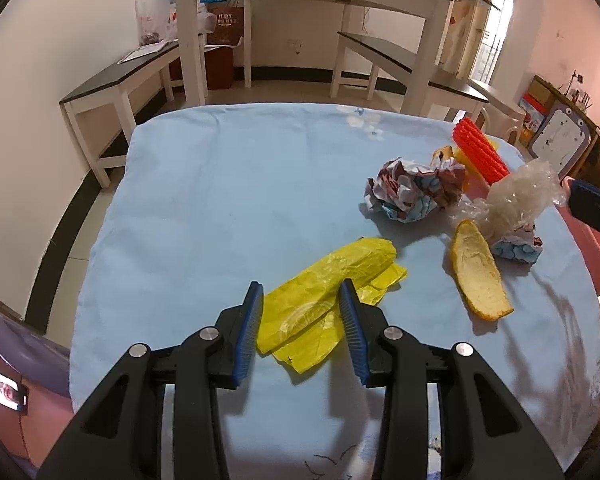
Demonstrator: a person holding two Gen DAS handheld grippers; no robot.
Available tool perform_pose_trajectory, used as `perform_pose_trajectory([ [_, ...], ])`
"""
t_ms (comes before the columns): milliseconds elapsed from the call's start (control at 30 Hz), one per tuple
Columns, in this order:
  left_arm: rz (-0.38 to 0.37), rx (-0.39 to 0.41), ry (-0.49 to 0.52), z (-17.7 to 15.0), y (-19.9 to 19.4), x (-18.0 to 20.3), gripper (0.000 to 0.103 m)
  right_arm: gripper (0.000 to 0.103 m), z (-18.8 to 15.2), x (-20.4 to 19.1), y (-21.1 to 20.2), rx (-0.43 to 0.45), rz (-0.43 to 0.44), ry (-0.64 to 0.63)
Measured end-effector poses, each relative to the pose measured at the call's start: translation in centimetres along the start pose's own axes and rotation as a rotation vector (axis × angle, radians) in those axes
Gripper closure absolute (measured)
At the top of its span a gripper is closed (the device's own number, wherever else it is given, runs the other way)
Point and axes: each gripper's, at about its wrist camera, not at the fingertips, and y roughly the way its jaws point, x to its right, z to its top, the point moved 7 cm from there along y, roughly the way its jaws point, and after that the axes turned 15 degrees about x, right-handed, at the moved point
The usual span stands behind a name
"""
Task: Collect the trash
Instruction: 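Grasp the yellow plastic bag with the left tool while the right tool grasps the clear plastic wrap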
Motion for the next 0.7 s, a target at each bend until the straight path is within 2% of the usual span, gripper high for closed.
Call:
perform_pose_trajectory([
  [100,-0.009,0.007,-0.005,-0.2,-0.3,0.2,0.065,0.038,-0.3,-0.1,1.5,-0.035,0.013,0.01],
  [233,-0.018,0.021,0.007,-0.3,-1.0,0.8,0.085,0.065,-1.2,0.0,2.9,-0.087,0.018,0.023],
  [300,-0.019,0.025,-0.008,-0.4,-1.3,0.8,0.094,0.07,-1.4,0.4,3.1,-0.089,-0.003,0.044],
  [367,-0.023,0.027,-0.028,-0.3,-1.7,0.7,0.101,0.08,-1.5,0.6,3.0,-0.094,0.006,0.069],
  [433,-0.031,0.036,-0.042,-0.2,-2.3,0.8,0.102,0.085,-1.5,0.8,2.6,-0.094,0.014,0.092],
  [467,-0.032,0.042,-0.042,-0.1,-2.5,1.0,0.103,0.095,-1.5,1.0,2.2,-0.091,0.018,0.106],
  [700,-0.068,0.087,-0.062,1.0,-4.9,1.3,0.103,0.096,-0.1,1.4,-1.2,-0.023,0.039,0.136],
])
